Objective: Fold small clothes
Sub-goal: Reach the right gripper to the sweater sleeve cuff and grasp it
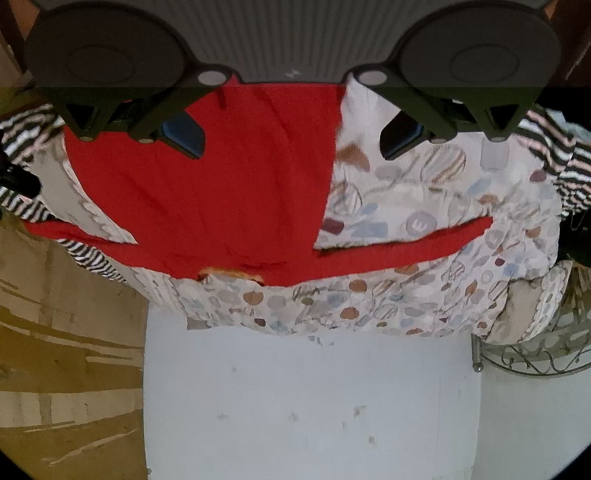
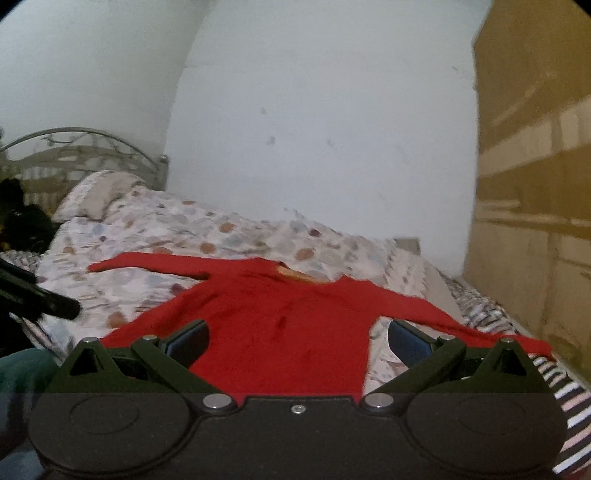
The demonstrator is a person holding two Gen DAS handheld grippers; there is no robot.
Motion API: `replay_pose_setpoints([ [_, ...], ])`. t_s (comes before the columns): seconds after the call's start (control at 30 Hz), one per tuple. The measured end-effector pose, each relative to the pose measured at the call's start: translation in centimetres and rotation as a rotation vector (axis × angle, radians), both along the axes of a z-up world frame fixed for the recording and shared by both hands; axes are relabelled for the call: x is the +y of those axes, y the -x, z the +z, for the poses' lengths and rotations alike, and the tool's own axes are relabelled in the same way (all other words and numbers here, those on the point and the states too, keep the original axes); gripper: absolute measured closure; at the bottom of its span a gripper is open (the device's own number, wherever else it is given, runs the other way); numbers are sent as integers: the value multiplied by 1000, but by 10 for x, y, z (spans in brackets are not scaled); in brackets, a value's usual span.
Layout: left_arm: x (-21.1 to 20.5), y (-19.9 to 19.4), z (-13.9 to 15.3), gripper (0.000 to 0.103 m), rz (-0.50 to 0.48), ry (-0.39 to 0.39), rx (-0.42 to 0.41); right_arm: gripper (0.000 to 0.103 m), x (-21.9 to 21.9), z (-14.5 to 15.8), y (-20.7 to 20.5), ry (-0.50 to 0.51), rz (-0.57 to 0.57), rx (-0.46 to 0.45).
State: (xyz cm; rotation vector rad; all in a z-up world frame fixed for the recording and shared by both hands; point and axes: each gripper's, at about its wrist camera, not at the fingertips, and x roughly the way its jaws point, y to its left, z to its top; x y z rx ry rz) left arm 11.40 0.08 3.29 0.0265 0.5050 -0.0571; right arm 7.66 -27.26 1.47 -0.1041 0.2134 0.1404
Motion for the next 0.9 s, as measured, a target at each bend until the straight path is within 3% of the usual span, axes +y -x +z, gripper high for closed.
replay_pose_setpoints([
  [0.4, -3, -102, -13, 0, -16, -1, 51, 0, -104, -20, -107, -234, -256, 125],
  [0.6, -9, -143, -34, 0, -30, 49, 84, 0, -165, -29, -158, -327, -332, 204],
  [0.77, -16, -167, -51, 0, -47, 108, 121, 0, -227, -42, -200, -522, -420, 299],
  [0.9, -20, -179, -66, 0, -68, 156, 130, 1, -256, -51, -222, -563, -453, 292],
])
